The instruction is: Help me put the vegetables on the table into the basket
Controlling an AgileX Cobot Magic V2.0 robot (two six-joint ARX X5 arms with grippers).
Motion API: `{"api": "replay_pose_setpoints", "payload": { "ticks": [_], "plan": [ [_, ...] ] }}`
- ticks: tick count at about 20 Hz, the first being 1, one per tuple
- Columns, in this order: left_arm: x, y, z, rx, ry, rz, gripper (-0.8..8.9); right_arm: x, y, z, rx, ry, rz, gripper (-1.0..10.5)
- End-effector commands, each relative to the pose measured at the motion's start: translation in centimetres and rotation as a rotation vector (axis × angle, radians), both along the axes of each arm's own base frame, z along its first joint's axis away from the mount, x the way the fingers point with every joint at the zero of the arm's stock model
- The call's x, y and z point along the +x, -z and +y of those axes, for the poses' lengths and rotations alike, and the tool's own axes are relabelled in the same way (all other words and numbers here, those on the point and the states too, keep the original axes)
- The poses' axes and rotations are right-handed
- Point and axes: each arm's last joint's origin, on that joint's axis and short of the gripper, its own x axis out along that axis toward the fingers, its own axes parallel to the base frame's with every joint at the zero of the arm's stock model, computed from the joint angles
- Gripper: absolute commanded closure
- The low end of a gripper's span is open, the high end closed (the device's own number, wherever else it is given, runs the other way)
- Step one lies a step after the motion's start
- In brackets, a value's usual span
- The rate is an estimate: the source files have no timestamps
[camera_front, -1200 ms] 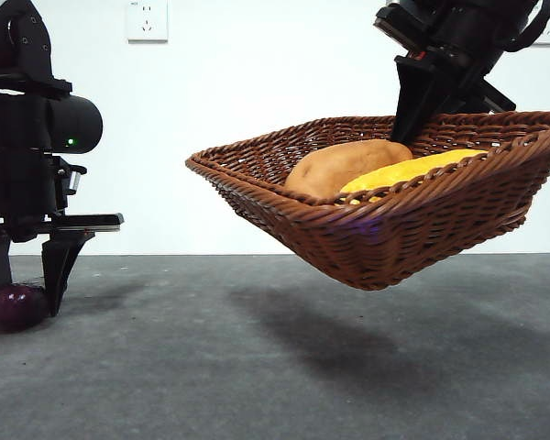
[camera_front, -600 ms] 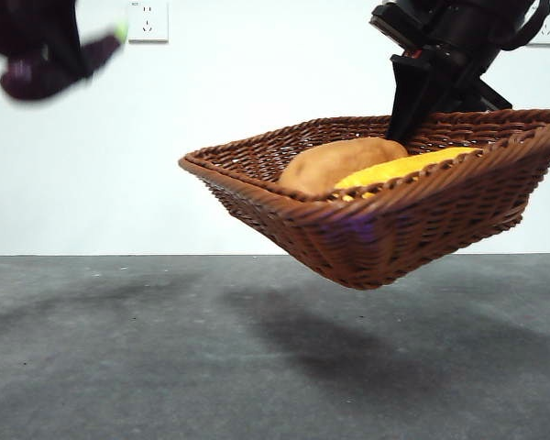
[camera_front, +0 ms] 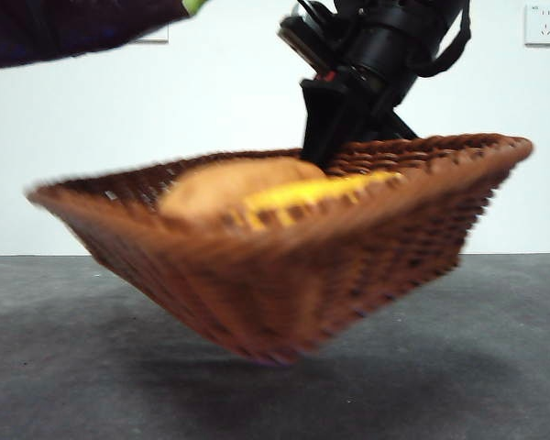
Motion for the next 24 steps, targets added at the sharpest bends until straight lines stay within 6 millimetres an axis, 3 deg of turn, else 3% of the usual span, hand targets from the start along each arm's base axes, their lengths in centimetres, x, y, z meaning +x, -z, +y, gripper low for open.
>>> {"api": "replay_pose_setpoints", "payload": {
  "ticks": [1, 6, 9, 14, 15, 17, 18, 24],
  "plan": [
    [0.7, 1.3, -1.4, 0.100, 0.084, 0.008, 8.22, -0.2, 0.0, 0.3, 0.056, -0.025, 0.040, 9.6],
    [2.5, 4.9, -5.2, 0.244, 0.162, 0.055, 8.22, -1.0, 0.1, 0.9, 0.031, -0.076, 0.051, 9.6],
    [3.2, 6.1, -7.0, 0.226, 0.194, 0.037, 8.22, -1.5, 0.1, 1.6, 0.033, -0.105, 0.038, 9.6],
    [2.9, 7.3, -7.9, 0.210, 0.230, 0.140, 8.09, -1.3, 0.0, 1.8, 0.046, -0.105, 0.019, 9.6],
    [2.9, 7.2, -8.0, 0.192, 0.224, 0.142, 7.88, -1.3, 0.0, 1.8, 0.046, -0.105, 0.019, 9.6],
    [2.9, 7.3, -7.9, 0.190, 0.219, 0.147, 4.70, -1.3, 0.0, 1.8, 0.048, -0.104, 0.019, 9.6],
    [2.9, 7.2, -8.0, 0.184, 0.208, 0.146, 4.02, -1.3, 0.0, 1.8, 0.047, -0.100, 0.022, 9.6],
    [3.2, 6.6, -7.2, 0.197, -0.005, 0.085, 4.04, -1.3, 0.0, 1.8, 0.044, -0.099, 0.022, 9.6]
  ]
}}
